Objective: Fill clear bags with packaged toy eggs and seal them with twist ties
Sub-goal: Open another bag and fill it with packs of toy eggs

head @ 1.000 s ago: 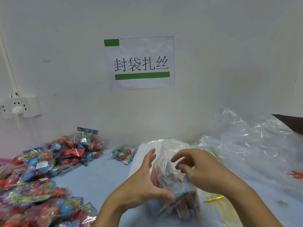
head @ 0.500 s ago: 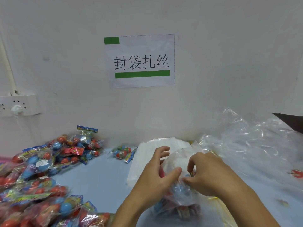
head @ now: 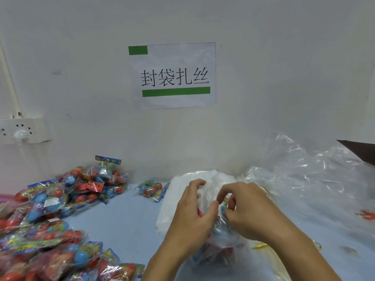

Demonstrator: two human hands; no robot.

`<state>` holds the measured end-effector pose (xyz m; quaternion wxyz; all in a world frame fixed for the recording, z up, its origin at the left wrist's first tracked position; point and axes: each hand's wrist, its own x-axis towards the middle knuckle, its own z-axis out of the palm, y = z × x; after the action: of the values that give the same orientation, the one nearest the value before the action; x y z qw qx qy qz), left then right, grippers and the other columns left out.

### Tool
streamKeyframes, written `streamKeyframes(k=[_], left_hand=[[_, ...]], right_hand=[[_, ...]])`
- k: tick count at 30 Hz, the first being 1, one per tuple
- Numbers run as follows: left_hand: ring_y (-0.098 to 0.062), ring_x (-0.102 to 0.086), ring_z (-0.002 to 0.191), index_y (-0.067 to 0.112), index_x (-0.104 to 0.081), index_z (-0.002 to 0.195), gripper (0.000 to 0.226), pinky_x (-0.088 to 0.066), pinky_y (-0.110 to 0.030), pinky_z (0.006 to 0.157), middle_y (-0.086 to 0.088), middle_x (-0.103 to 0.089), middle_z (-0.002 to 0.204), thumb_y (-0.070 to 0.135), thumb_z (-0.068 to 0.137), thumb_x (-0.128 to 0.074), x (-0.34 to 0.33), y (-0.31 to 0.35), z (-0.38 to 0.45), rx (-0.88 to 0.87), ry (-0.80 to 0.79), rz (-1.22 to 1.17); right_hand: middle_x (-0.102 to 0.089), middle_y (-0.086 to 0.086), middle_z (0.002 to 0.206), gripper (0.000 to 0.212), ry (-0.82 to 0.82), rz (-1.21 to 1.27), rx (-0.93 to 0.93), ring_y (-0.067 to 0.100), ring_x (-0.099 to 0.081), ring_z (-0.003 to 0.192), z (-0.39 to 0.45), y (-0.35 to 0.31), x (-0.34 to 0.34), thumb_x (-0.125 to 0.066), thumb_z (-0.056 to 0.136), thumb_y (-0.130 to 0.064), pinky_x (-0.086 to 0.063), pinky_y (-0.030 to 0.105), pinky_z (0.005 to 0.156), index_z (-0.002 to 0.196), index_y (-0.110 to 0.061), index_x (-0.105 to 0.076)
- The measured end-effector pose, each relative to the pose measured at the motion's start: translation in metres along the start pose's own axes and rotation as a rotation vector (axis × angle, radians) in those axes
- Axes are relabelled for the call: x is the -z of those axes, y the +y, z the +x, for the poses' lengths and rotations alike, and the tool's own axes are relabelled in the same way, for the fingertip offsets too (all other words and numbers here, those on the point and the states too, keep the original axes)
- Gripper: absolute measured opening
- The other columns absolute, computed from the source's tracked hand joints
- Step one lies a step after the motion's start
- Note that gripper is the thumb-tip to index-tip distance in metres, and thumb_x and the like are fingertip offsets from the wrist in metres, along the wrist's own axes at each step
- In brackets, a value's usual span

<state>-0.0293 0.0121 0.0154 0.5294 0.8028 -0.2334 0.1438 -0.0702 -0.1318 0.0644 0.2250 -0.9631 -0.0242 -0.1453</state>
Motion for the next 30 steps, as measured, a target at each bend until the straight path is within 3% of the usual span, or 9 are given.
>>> streamKeyframes(k=[3,8,13,16,19,22,25,27,30], left_hand=[[0.000,-0.059,0.100,0.037,-0.052,0.109,0.021,-0.046,-0.012,0.079,0.020,-0.060,0.108,0.020,0.097,-0.056,0.001,0.001,0.004,-0.019,0.105,-0.042],[-0.002,-0.063,0.098,0.029,-0.059,0.096,0.020,-0.049,-0.025,0.084,0.020,-0.065,0.095,0.015,0.102,-0.047,0.006,0.003,0.008,-0.006,0.263,-0.156],[-0.009,-0.067,0.097,0.026,-0.053,0.094,0.022,-0.050,-0.028,0.080,0.015,-0.063,0.092,0.023,0.107,-0.036,0.013,0.003,0.012,0.048,0.416,-0.316],[-0.011,-0.067,0.099,0.024,-0.052,0.096,0.020,-0.050,-0.031,0.080,0.008,-0.063,0.099,0.025,0.107,-0.035,0.018,0.001,0.014,0.110,0.453,-0.355],[-0.011,-0.065,0.101,0.022,-0.054,0.099,0.019,-0.050,-0.030,0.081,0.006,-0.063,0.106,0.026,0.106,-0.037,0.022,0.002,0.015,0.158,0.425,-0.371],[-0.012,-0.062,0.102,0.020,-0.055,0.104,0.017,-0.049,-0.034,0.085,0.003,-0.062,0.109,0.031,0.104,-0.043,0.027,0.005,0.013,0.183,0.386,-0.413],[-0.002,-0.053,0.079,0.021,-0.050,0.101,0.029,-0.044,-0.015,0.070,0.000,-0.053,0.092,0.048,0.090,-0.055,0.038,0.007,0.010,0.128,0.418,-0.375],[0.001,-0.044,0.062,0.018,-0.047,0.096,0.039,-0.038,-0.007,0.057,0.000,-0.047,0.082,0.055,0.083,-0.055,0.044,0.008,0.010,0.115,0.406,-0.273],[-0.008,-0.053,0.068,0.015,-0.056,0.090,0.022,-0.043,-0.022,0.063,-0.003,-0.060,0.084,0.033,0.089,-0.067,0.042,0.005,0.013,0.202,0.317,-0.046]], right_hand=[[-0.067,-0.010,0.085,0.015,0.043,0.077,0.034,0.003,-0.060,0.073,0.003,0.007,-0.001,-0.062,0.090,-0.024,-0.044,0.016,0.065,0.097,-0.034,-0.070],[-0.067,-0.015,0.075,0.034,0.502,0.319,0.201,0.003,-0.062,0.075,0.009,0.006,0.015,-0.063,0.084,0.002,-0.044,0.006,0.066,0.089,-0.030,-0.075],[-0.075,-0.011,0.075,0.046,0.693,0.738,0.266,0.006,-0.071,0.074,0.008,0.002,0.025,-0.058,0.082,0.011,-0.053,0.012,0.068,0.074,-0.031,-0.075],[-0.076,-0.009,0.077,0.035,0.801,0.909,0.189,0.007,-0.071,0.078,0.006,0.005,0.032,-0.050,0.076,-0.004,-0.056,0.019,0.070,0.073,-0.027,-0.076],[-0.076,-0.008,0.083,0.037,0.637,0.767,-0.043,0.015,-0.071,0.088,0.008,0.022,0.034,-0.048,0.083,-0.002,-0.056,0.033,0.079,0.080,-0.027,-0.076],[-0.075,-0.002,0.097,0.049,0.146,0.574,-0.146,0.020,-0.072,0.085,0.006,0.042,0.036,-0.052,0.084,0.009,-0.053,0.034,0.078,0.105,-0.031,-0.070],[-0.068,-0.010,0.112,0.054,-0.280,0.429,-0.118,0.010,-0.073,0.089,0.000,0.048,0.030,-0.078,0.081,-0.020,-0.058,0.035,0.090,0.122,-0.049,-0.057],[-0.068,-0.011,0.108,0.045,-0.295,0.418,-0.092,0.003,-0.071,0.085,0.003,0.043,0.020,-0.082,0.079,-0.038,-0.056,0.030,0.088,0.117,-0.049,-0.061],[-0.069,-0.007,0.088,0.014,-0.125,0.399,-0.031,0.001,-0.061,0.066,0.010,0.032,0.004,-0.079,0.082,-0.035,-0.047,0.017,0.067,0.093,-0.031,-0.071]])
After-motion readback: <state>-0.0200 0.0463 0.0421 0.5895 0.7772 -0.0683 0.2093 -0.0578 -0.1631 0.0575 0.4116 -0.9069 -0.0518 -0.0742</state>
